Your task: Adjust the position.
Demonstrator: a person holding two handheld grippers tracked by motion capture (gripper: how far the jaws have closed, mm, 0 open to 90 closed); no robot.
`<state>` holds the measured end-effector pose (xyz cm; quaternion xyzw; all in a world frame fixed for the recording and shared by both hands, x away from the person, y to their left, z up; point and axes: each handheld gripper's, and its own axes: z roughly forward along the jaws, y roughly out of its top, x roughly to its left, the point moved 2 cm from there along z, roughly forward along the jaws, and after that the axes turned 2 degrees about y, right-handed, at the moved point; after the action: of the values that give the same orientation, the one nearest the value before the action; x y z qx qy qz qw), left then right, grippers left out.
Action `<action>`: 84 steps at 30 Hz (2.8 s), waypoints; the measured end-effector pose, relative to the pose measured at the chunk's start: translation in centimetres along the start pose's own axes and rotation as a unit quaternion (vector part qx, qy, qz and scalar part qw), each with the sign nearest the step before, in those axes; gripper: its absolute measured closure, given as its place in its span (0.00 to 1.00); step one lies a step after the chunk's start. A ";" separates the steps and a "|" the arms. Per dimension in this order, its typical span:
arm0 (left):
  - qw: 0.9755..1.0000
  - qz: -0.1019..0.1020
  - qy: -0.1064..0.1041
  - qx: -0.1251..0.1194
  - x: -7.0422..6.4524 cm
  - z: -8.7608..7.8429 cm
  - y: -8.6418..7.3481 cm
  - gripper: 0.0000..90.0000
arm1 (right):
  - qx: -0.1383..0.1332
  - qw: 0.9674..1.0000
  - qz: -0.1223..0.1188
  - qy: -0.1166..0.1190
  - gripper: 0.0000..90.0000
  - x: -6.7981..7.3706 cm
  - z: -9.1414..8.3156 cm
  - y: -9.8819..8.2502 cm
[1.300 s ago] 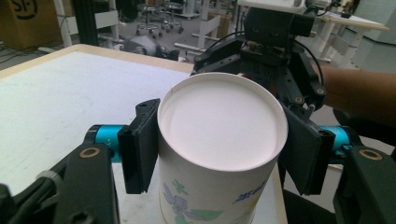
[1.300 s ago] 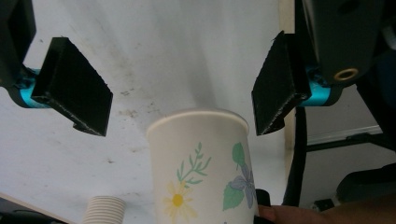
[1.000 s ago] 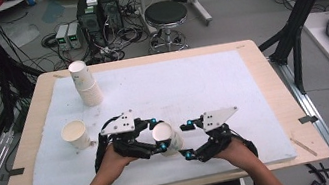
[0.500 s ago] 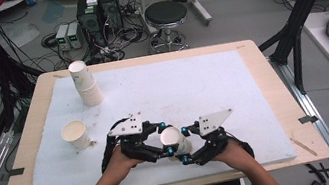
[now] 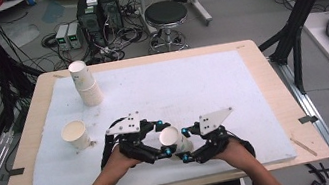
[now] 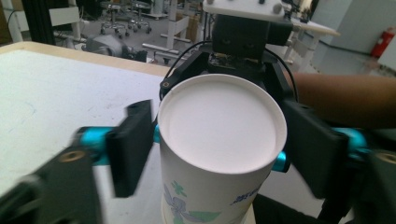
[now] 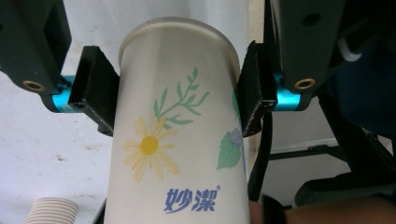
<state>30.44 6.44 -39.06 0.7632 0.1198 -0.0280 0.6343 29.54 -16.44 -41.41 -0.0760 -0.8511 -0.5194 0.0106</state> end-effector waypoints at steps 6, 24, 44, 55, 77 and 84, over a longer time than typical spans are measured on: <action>1.000 0.006 0.012 0.027 0.1 -0.6 0.4 0.18 | 0.032 0.999 -0.014 -0.018 0.42 -0.3 -0.2 0.3; 0.992 0.030 0.033 0.119 0.4 -1.4 1.6 0.18 | 0.145 0.988 -0.048 -0.030 0.42 -1.1 0.0 2.0; 0.981 0.045 0.027 0.187 0.4 -0.2 1.0 0.19 | 0.249 0.964 -0.088 -0.027 0.41 -0.6 1.5 3.5; 0.977 0.041 0.008 0.210 0.4 0.4 0.6 0.32 | 0.269 0.959 -0.092 -0.015 0.40 -0.1 2.0 3.8; 0.989 0.031 0.026 0.145 0.9 -0.7 0.0 0.41 | 0.115 0.992 -0.028 -0.032 0.23 -1.0 -0.6 3.3; 0.995 0.021 0.029 0.098 1.1 -1.3 -0.7 0.41 | 0.019 0.999 -0.013 -0.045 0.23 -0.6 -2.3 2.5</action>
<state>31.19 8.02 -39.64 0.8247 0.1190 -0.0040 0.5529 30.33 -17.45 -38.17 -0.0880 -0.8613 -0.4992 -0.0332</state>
